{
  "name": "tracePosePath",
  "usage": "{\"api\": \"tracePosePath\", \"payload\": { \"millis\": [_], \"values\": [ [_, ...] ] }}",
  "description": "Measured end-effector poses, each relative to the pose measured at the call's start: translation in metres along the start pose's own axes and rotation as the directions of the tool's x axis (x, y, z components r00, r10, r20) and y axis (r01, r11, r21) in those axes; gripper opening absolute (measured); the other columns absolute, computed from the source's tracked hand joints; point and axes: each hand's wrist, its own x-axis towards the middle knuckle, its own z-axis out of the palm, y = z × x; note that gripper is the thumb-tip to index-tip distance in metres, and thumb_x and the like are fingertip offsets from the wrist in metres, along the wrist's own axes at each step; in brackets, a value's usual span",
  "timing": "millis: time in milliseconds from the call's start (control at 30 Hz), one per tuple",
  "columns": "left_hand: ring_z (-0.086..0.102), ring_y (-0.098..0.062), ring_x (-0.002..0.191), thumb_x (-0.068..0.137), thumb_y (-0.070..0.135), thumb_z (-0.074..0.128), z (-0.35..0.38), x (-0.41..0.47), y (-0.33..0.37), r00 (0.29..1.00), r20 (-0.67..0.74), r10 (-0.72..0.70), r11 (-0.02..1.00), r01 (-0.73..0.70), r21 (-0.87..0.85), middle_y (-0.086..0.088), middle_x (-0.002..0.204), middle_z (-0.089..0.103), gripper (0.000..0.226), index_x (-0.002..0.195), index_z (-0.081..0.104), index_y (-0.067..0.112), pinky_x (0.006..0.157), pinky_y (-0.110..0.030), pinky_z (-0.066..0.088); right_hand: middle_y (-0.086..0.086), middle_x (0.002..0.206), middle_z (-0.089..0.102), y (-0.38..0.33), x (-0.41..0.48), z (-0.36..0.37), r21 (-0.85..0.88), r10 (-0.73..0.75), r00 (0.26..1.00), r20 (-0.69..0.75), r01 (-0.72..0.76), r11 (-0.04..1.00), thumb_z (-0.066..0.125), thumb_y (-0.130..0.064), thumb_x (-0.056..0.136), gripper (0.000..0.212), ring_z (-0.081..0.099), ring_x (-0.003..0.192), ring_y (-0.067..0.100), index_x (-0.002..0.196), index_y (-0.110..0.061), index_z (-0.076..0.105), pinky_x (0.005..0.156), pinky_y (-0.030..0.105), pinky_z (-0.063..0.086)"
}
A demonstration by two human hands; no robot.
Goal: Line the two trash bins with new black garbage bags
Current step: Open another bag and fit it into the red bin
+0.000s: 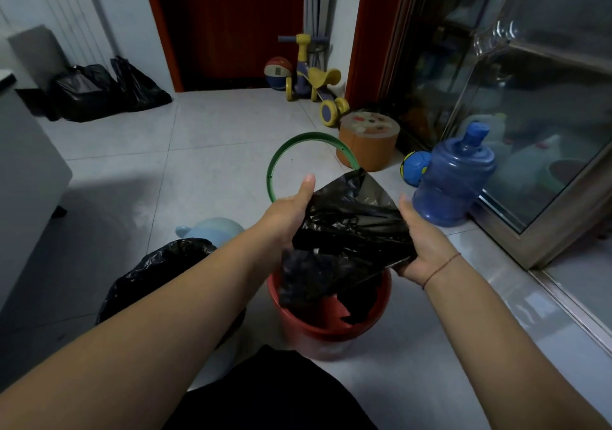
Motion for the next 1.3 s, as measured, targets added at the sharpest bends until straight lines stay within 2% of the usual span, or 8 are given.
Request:
{"api": "tracePosePath", "payload": {
  "millis": [167,300,467,700,833,933,1067,1300],
  "values": [
    [0.071,-0.029,0.092,0.054,0.062,0.071,-0.003,0.004,-0.005,0.971,0.232,0.058,0.987,-0.021,-0.160,-0.016,0.099,0.073,0.076,0.104,0.069,0.005,0.083,-0.038,0.056,0.015,0.119,0.067,0.006,-0.010,-0.005,-0.255,-0.108,0.953,0.284,0.184,0.949,0.064,-0.041,0.077,0.060,0.063,0.111,0.025,0.124,-0.004,0.059,0.097,0.035,0.049],
    [0.071,-0.024,0.094,0.055,0.053,0.084,-0.003,0.004,-0.006,0.932,0.346,0.106,0.994,-0.089,-0.065,-0.010,0.100,0.074,0.070,0.107,0.067,0.010,0.079,-0.031,0.056,0.015,0.102,0.073,0.024,-0.010,0.000,-0.447,-0.234,0.960,0.151,0.278,0.850,0.075,-0.022,0.069,0.048,0.069,0.096,0.026,0.110,-0.001,0.066,0.082,0.029,0.055],
    [0.073,-0.022,0.082,0.064,0.025,0.085,-0.008,0.008,-0.013,0.941,0.337,0.021,0.994,-0.056,0.095,-0.009,0.089,0.076,0.037,0.097,0.072,0.012,0.072,-0.028,0.057,0.023,0.105,0.067,0.023,-0.007,0.006,-0.195,-0.262,0.965,-0.008,0.256,0.947,0.057,-0.015,0.092,0.030,0.066,0.088,0.029,0.115,0.004,0.059,0.076,0.035,0.056],
    [0.072,-0.024,0.074,0.057,0.038,0.081,-0.042,0.019,0.000,0.942,0.311,-0.124,0.990,0.140,-0.030,-0.014,0.086,0.075,0.045,0.087,0.073,0.005,0.064,-0.030,0.058,0.017,0.087,0.072,-0.011,-0.007,-0.018,0.091,-0.041,0.996,0.085,0.033,0.995,0.047,-0.025,0.095,0.028,0.072,0.075,0.024,0.101,-0.004,0.065,0.062,0.033,0.060],
    [0.069,-0.019,0.056,0.065,0.039,0.071,-0.056,0.022,0.003,0.950,0.303,-0.083,0.984,0.126,-0.127,-0.010,0.065,0.071,0.033,0.066,0.071,0.006,0.050,-0.024,0.054,0.018,0.103,0.072,-0.018,-0.006,-0.030,0.042,0.005,0.990,0.141,-0.011,0.999,0.057,-0.043,0.084,0.043,0.071,0.093,0.028,0.097,-0.006,0.075,0.074,0.039,0.059],
    [0.072,-0.023,0.069,0.066,0.035,0.072,-0.048,0.019,0.001,0.955,0.293,-0.042,0.979,0.098,-0.181,-0.016,0.085,0.073,0.046,0.098,0.068,0.002,0.058,-0.029,0.058,0.017,0.118,0.067,-0.004,-0.009,-0.022,-0.033,0.073,0.966,0.246,-0.067,0.997,0.062,-0.036,0.081,0.042,0.065,0.107,0.028,0.109,-0.007,0.071,0.090,0.042,0.054],
    [0.070,-0.026,0.092,0.059,0.031,0.079,-0.032,0.012,-0.005,0.940,0.322,-0.110,0.981,0.156,-0.119,-0.019,0.108,0.070,0.066,0.115,0.064,-0.001,0.077,-0.033,0.059,0.024,0.114,0.066,0.017,-0.010,-0.010,-0.176,0.004,0.970,0.243,0.040,0.984,0.067,-0.005,0.072,0.044,0.067,0.099,0.030,0.114,0.005,0.063,0.083,0.035,0.057],
    [0.072,-0.026,0.083,0.061,0.019,0.084,-0.013,0.004,-0.017,0.905,0.304,-0.297,0.950,0.247,0.191,-0.012,0.091,0.075,0.041,0.096,0.070,0.006,0.083,-0.037,0.055,0.019,0.090,0.067,0.025,-0.003,0.004,-0.126,-0.143,0.990,0.020,0.144,0.981,0.053,0.006,0.088,0.019,0.067,0.073,0.025,0.104,0.002,0.062,0.068,0.034,0.057]
  ]
}}
